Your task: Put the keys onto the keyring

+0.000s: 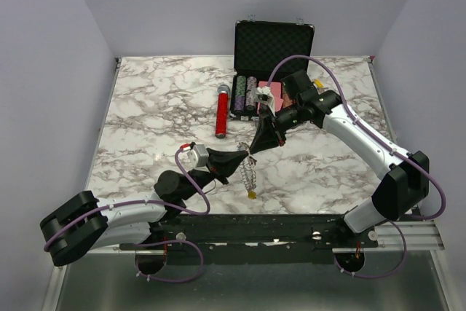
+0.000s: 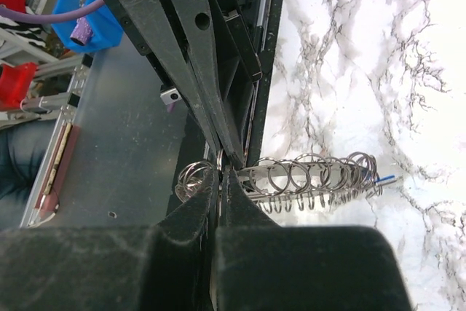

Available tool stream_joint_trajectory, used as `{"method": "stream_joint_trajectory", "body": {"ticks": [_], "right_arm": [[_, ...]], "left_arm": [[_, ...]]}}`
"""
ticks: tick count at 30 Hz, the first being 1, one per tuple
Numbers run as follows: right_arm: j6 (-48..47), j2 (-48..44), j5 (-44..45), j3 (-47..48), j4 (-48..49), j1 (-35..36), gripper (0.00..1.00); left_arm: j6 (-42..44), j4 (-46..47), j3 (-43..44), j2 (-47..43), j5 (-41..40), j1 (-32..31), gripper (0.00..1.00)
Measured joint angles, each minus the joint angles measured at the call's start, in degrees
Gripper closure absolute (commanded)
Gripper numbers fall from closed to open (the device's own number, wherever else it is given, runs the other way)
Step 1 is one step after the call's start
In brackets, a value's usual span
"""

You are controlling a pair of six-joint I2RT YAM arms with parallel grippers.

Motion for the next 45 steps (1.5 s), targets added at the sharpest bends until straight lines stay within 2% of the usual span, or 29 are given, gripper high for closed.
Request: {"method": "stream_joint_trajectory", "body": {"ticks": [5, 14, 16, 19, 20, 30, 32, 33, 35, 38, 45], "right_arm": [[-0.15, -0.02, -0.17, -0.20, 0.15, 0.00, 0.82], [-0.70, -0.02, -0.13, -0.33, 0.09, 0.59, 0.78], [-0.87, -0.02, -0.11, -0.50, 0.09, 0.90, 0.82], [-1.53, -0.02, 0.00, -0.61, 0.11, 1.07, 0.98], [-1.73, -0.02, 0.02, -0.61, 0.11, 1.07, 1.00], [-5.05, -0.04, 0.61, -0.17, -1.62, 1.44, 1.00], [-6.91, -0.04, 0.83, 0.70, -3.13, 1.68, 1.00], [-8.24, -0.02, 0.96, 1.55, -4.17, 1.84, 1.00], [-9.68, -0.04, 1.86, 2.49, -5.66, 2.27, 1.00], [-13.25, 0.22, 4.79, 3.32, -10.27, 2.73, 1.00], [-19.54, 1.51, 10.75, 6.27, -17.97, 3.96, 1.00]], "left_arm": [[-0.13, -0.11, 0.00, 0.00, 0.00, 0.02, 1.00], [-0.13, -0.09, 0.00, -0.26, 0.00, 0.02, 1.00], [-0.13, -0.09, 0.00, -0.33, 0.02, 0.02, 1.00], [-0.13, -0.13, 0.00, -0.33, 0.02, 0.02, 1.00], [-0.17, -0.17, 0.00, -0.33, 0.00, 0.02, 1.00], [-0.28, -1.88, -0.02, -1.51, 0.02, 0.02, 1.00], [-0.26, -2.62, -0.04, -2.51, 0.20, -0.04, 0.85], [-0.11, -3.04, -0.04, -3.17, 0.35, -0.04, 0.71], [0.48, -3.85, -0.11, -5.25, 0.94, -0.02, 0.58], [2.05, -6.64, 0.20, -11.39, 2.03, 0.04, 0.52], [8.41, -27.96, 6.49, -21.68, 6.97, 0.37, 0.50]]}}
